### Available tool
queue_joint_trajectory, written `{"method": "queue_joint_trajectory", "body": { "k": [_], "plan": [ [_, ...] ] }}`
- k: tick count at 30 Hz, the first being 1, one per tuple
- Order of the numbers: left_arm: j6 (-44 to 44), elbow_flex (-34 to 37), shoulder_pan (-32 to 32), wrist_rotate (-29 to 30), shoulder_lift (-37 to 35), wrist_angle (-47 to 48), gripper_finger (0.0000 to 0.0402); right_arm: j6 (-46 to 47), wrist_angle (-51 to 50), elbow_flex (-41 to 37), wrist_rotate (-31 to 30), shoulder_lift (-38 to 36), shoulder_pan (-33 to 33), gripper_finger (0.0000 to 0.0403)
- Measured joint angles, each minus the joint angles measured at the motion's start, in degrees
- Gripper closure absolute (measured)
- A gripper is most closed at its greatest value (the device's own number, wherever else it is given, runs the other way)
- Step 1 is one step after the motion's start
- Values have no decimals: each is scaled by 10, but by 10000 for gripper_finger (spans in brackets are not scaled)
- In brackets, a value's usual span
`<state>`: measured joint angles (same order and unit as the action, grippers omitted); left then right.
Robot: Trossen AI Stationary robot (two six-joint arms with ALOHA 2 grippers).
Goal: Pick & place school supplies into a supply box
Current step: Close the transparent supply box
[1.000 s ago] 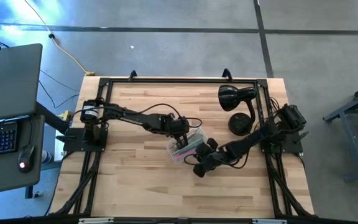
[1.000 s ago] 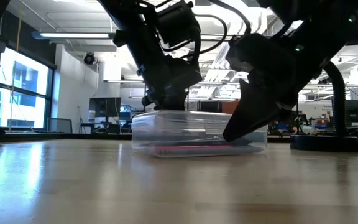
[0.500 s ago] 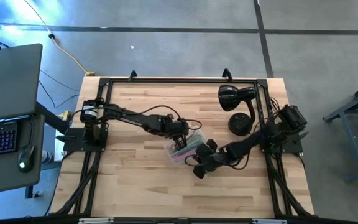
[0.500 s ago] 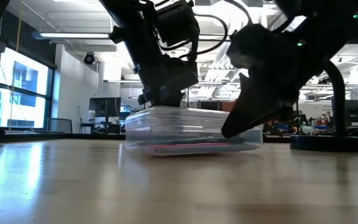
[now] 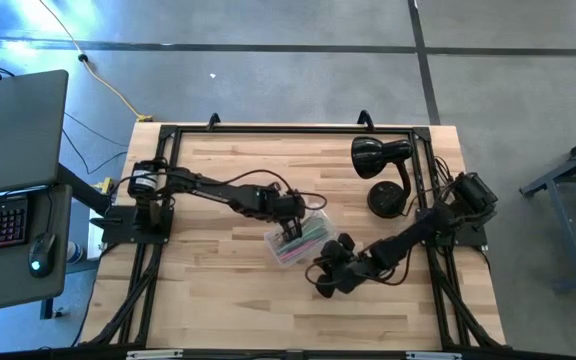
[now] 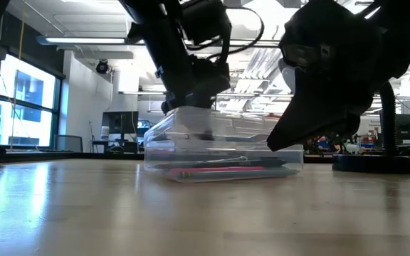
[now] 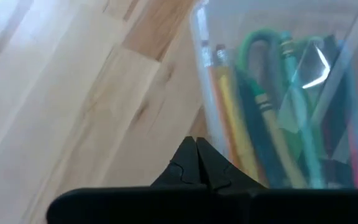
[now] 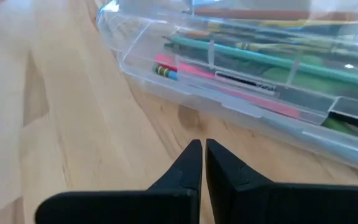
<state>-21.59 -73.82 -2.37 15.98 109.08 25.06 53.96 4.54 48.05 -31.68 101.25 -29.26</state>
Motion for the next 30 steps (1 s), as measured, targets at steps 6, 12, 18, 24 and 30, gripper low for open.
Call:
{"method": "queue_joint_trajectory", "body": {
  "k": [6,12,18,24,30],
  "plan": [
    [3,-25,-25,35,-2,5,391,-4,-4,0,2,0,7,403],
    [3,-36,-63,6,-3,-16,390,-1,-21,-1,5,0,8,403],
    [-12,-36,-98,-1,-3,-16,392,0,-30,-1,9,0,8,403],
    [-30,-22,-105,-6,-3,-22,390,0,-31,-1,11,0,8,403],
    [-42,18,-104,-16,-5,-66,392,0,-31,-1,14,0,9,402]
  ]
}}
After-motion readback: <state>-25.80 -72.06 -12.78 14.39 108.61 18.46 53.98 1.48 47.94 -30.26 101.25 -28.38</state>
